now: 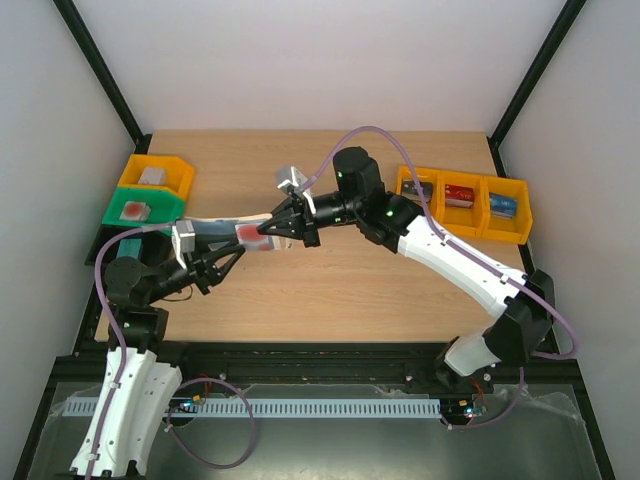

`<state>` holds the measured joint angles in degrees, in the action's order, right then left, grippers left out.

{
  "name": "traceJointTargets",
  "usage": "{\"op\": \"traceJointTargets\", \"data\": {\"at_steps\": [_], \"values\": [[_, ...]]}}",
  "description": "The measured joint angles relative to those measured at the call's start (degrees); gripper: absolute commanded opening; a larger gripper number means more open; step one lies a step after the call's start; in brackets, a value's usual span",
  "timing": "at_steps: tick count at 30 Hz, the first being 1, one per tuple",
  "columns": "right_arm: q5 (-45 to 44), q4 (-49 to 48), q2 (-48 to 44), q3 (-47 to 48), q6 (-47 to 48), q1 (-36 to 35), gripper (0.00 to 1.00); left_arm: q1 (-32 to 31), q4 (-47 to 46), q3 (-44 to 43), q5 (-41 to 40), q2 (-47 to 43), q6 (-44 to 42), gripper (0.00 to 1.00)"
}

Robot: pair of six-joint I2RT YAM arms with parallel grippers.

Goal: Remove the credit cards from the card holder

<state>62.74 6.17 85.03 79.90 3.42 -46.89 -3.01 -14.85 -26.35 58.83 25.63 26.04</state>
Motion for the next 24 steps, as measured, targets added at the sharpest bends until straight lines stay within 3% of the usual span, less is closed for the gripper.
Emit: {"op": "traceJointTargets", "data": {"at_steps": [6,10,13,17,21,24], "values": [[0.7,-2.5,0.0,-1.0,-2.3,0.0,0.02,-0.6,-0.7,0.0,-1.1,0.5,0.0,0.32],[0.1,-5.4,0.0,-1.7,-5.0,-0.1,0.02,-1.7,-1.8,0.1,-1.9,1.0,-0.3,0.19],[-0.2,-7.7,0.0,-2.2,-7.6,-0.2,0.02,-2.2,-2.4,0.2,-2.3,1.4,-0.8,0.03],[-1.1,-8.7,0.0,-2.2,-8.8,-0.1,0.02,-2.2,-2.6,0.2,-1.6,1.5,-2.2,0.02],[-1.0,-9.6,0.0,-2.7,-9.7,0.4,0.16,-2.0,-2.4,0.2,-0.6,1.0,-2.1,0.02],[-0.1,-10.6,0.0,-3.3,-10.3,0.9,0.20,-1.9,-2.1,0.2,0.8,0.8,-0.7,0.02]]}}
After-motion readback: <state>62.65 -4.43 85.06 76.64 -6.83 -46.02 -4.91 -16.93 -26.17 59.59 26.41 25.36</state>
